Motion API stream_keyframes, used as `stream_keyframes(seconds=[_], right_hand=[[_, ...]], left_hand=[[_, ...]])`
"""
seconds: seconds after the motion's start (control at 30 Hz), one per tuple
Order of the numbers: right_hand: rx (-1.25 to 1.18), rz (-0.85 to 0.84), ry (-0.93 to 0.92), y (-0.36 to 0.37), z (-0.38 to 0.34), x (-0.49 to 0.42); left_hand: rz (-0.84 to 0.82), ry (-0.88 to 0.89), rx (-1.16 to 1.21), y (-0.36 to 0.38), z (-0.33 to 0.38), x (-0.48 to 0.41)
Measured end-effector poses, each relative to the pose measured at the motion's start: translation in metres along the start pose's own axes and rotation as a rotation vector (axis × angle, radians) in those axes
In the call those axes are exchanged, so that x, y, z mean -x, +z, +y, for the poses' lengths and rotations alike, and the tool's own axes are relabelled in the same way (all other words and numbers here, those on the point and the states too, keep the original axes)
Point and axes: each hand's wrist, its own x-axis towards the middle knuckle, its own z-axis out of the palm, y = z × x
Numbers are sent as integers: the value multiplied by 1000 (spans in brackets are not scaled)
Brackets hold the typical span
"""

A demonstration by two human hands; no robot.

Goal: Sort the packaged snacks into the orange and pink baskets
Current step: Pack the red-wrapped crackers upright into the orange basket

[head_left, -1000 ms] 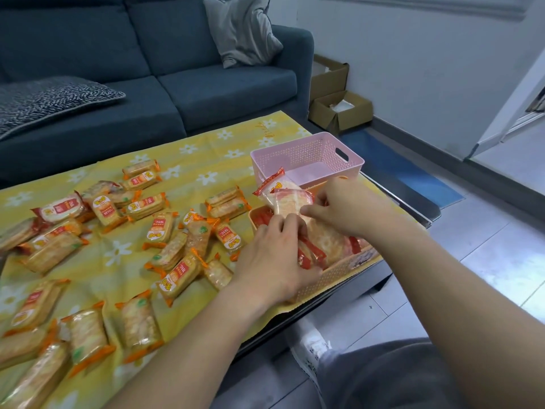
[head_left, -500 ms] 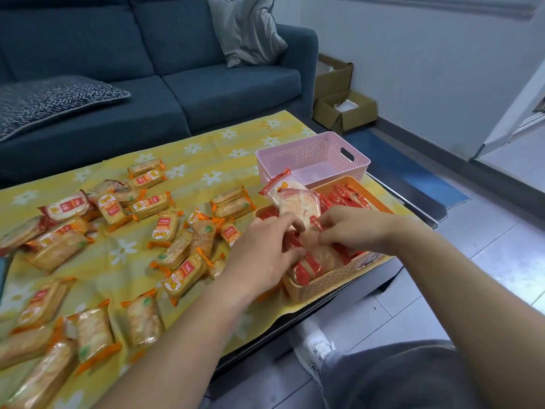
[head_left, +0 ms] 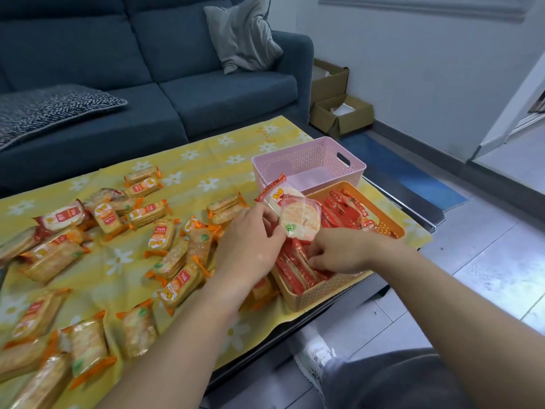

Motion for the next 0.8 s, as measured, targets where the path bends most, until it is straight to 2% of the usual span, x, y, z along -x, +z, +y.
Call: stream_keyframes(seconds=[0.13,0.23,0.37,0.4,0.47,0.53,0.6,0.67,0.73,0.8], right_hand=[[162,33,29,8,-12,-8],[20,146,74,-7,-2,-1],[-214,791,60,-32,17,8],[-303,825,26,-37,19,10],[-497,649,-71,-42,21,13],[-511,507,-124,-41,23,15],[-426,583,-106,-44,26,21],[-360,664,-58,-49,29,31],[-286,643,-26,-49,28,39],[-171,563,-8,-42,21,39]], left_hand=[[-9,-83,134,10,3,-4],[-15,-117,226,12,4,-9],[-26,-107,462,3,3,-10],[-32,-87,522,0,3,-8],[-63,-52,606,-6,5,-2],[-104,-32,618,-9,5,-1],[-90,-12,593,-8,5,-7],[57,-30,481,-4,5,-18],[203,-46,223,0,3,-30],[188,-91,111,4,0,-39]])
